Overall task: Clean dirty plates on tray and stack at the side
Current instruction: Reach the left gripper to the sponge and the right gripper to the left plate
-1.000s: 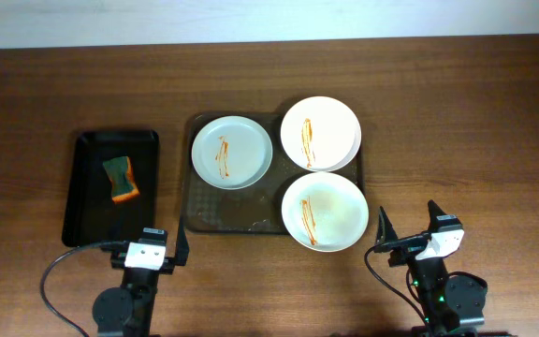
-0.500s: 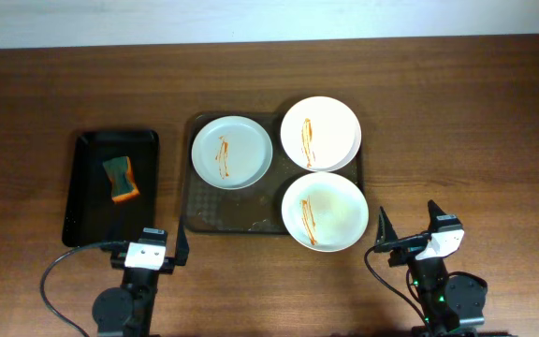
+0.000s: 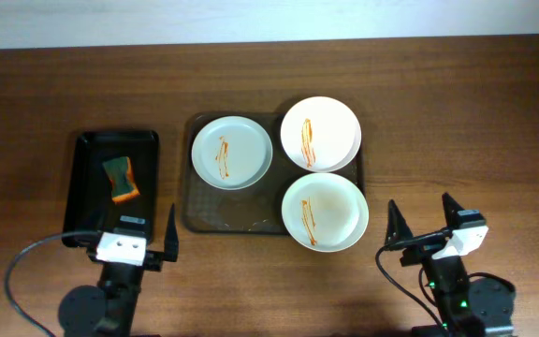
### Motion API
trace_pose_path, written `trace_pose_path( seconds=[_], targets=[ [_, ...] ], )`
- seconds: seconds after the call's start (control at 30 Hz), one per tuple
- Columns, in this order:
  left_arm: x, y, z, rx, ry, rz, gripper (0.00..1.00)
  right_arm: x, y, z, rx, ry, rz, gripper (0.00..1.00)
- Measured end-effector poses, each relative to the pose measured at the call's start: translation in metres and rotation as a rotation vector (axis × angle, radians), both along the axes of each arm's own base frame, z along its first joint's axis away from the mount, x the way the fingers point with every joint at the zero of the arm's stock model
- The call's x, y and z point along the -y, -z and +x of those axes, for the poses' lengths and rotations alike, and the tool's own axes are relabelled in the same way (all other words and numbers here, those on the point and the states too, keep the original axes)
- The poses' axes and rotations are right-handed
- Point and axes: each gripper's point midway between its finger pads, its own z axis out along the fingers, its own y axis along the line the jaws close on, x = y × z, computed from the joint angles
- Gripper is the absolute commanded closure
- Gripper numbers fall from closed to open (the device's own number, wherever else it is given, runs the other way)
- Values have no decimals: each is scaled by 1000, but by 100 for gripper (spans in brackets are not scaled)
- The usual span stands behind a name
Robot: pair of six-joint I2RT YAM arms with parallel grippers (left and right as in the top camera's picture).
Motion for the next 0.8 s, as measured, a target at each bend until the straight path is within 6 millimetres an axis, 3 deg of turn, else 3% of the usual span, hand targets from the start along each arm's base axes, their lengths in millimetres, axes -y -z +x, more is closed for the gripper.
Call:
trace_pose_path(
  seconds=[0.17, 0.27, 0.47, 0.53, 0.57, 0.7, 0.77, 0.8],
  targets=[
    [5, -41, 3, -90, 31, -8, 1, -4, -43, 8, -118, -27, -72, 2],
    [13, -33, 23, -227, 78, -20, 1, -5, -57, 26, -224, -38, -97, 2],
    [34, -2, 67, -646, 192, -96, 1, -7, -32, 39, -552, -60, -116, 2],
    [48, -7, 96, -798, 269, -155, 0, -12, -33, 55, -608, -87, -107, 1],
    [54, -3, 97, -846, 305, -185, 1, -16, -31, 56, -617, -112, -97, 1],
    [70, 7, 112, -908, 397, -253, 1, -53, -20, 85, -634, -305, -6, 5],
    [67, 7, 117, -893, 377, -237, 0, -92, 1, 111, -692, -385, 35, 9],
    [54, 12, 122, -907, 277, -233, 0, -115, 18, 124, -759, -414, 60, 13]
  ],
)
